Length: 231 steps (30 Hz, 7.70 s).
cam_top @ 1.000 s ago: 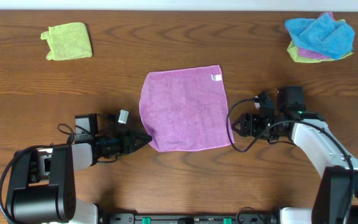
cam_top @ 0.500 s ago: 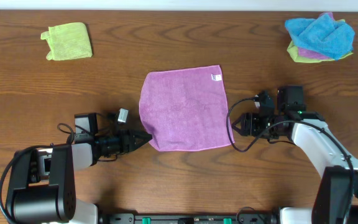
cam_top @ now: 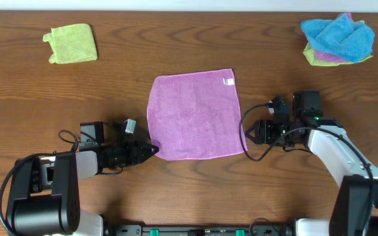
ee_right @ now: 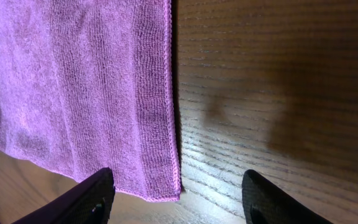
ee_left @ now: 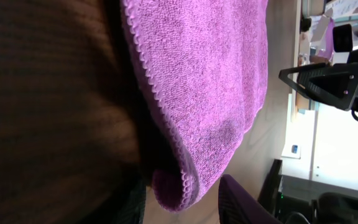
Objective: Fold the cloth
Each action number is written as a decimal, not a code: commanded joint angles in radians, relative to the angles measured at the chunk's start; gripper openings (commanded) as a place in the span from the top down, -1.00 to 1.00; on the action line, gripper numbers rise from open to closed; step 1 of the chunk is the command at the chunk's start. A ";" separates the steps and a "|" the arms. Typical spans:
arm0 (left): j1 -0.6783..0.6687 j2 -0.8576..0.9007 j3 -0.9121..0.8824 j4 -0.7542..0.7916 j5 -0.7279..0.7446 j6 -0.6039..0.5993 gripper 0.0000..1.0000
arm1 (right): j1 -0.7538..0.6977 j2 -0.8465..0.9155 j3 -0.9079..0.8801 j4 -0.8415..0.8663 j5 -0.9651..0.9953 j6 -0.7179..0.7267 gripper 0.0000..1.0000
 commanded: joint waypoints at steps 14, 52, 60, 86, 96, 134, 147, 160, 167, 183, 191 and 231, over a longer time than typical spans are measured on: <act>0.002 0.011 -0.003 0.023 -0.040 0.033 0.19 | -0.005 0.091 -0.045 -0.031 -0.113 -0.059 -0.28; 0.001 0.011 -0.003 0.091 -0.027 -0.082 0.26 | 0.104 0.093 -0.169 0.162 -0.109 0.047 0.18; -0.025 0.011 -0.003 0.090 -0.021 -0.084 0.23 | 0.147 0.093 -0.169 0.170 -0.013 0.093 0.09; -0.040 0.011 -0.003 0.090 -0.021 -0.084 0.88 | 0.093 0.093 -0.169 0.148 0.080 0.127 0.13; -0.040 0.011 0.000 0.090 0.008 -0.106 0.89 | 0.093 0.093 -0.169 0.148 0.079 0.127 0.31; -0.040 0.011 0.153 0.093 0.022 -0.283 0.89 | 0.095 0.093 0.103 -0.024 -0.086 0.173 0.96; -0.040 0.011 0.243 0.111 0.033 -0.312 0.89 | 0.121 0.093 0.207 -0.053 -0.115 0.172 0.96; -0.040 0.011 0.307 0.114 -0.196 -0.303 0.89 | 0.151 0.093 0.239 0.066 0.011 0.240 0.97; -0.042 0.011 0.330 0.116 -0.286 -0.266 0.89 | 0.197 0.099 0.239 0.158 0.103 0.266 0.97; -0.110 0.013 0.372 0.120 -0.501 -0.224 0.89 | 0.224 0.266 0.360 0.250 0.106 0.309 0.97; -0.110 0.143 0.511 0.119 -0.491 -0.210 0.89 | 0.229 0.388 0.510 0.238 0.107 0.304 0.97; -0.102 0.372 0.797 -0.100 -0.409 -0.206 0.89 | 0.225 0.510 0.661 0.016 0.154 0.283 0.97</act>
